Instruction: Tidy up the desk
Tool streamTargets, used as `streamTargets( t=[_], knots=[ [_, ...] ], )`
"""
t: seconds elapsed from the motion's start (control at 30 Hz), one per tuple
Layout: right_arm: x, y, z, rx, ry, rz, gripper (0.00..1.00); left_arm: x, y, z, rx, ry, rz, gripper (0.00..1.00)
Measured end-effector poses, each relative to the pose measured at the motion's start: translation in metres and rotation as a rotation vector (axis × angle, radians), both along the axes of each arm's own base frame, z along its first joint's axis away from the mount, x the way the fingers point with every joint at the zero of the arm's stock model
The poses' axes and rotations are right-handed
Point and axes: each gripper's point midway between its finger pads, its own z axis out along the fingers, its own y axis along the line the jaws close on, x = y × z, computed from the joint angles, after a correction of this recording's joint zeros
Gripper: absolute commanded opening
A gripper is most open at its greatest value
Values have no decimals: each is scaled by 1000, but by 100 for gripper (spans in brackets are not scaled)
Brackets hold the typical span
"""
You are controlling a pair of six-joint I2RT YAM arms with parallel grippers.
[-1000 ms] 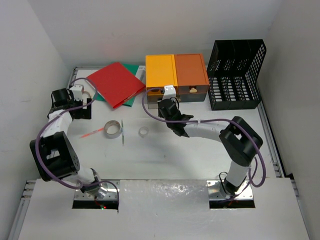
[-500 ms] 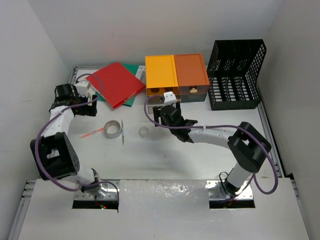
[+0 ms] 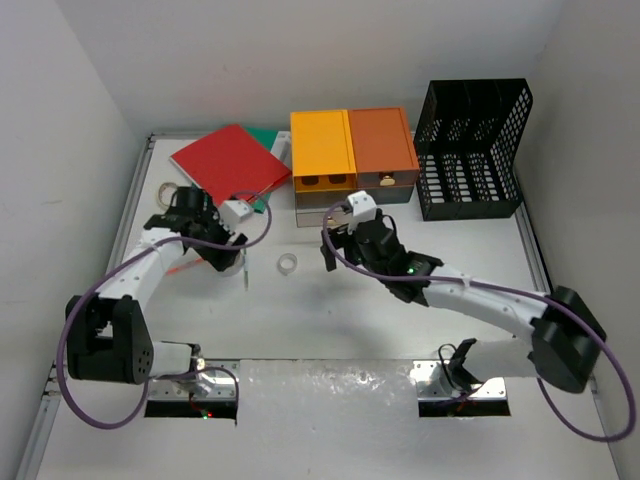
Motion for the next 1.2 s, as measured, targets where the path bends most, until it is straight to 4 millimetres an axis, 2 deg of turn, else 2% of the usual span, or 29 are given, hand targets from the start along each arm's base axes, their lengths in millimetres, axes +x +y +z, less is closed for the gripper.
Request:
streamTargets(
  t=[0.1,0.23,0.47,0.57,0.6,0.67,0.8,0.83,0.9,1.03,1.2],
  knots=[
    [-3,-14,22,0,-56,-10,99,-12,-13,-12,17,39,-57,73],
    [-1,-30,40,-14,-106,-28,99,-7,-16,-10,21,17,-64,73],
    [3,-56,28,-120,-85,-54,99,-4,-14,-9,33,6,-47,72],
    [5,-64,25,-140,-76,-70,99,-1,-6,-9,48,2,12,61],
    [6,-67,25,-143,-75,-76,99,1,-2,-8,46,1,36,57],
    [8,-73,26,-139,-76,-90,99,4,14,-5,14,3,111,56],
    [8,-85,28,-125,-82,-110,99,14,69,11,20,-38,264,66],
    [8,-87,28,-123,-83,-113,99,15,76,11,32,-37,280,67],
    [7,-94,24,-120,-86,-127,99,14,80,3,46,-4,275,68],
    [4,-104,6,-137,-50,-129,99,9,83,-34,62,126,262,69],
    [5,-109,8,-133,-50,-130,99,8,92,-70,109,208,276,66]
  ],
)
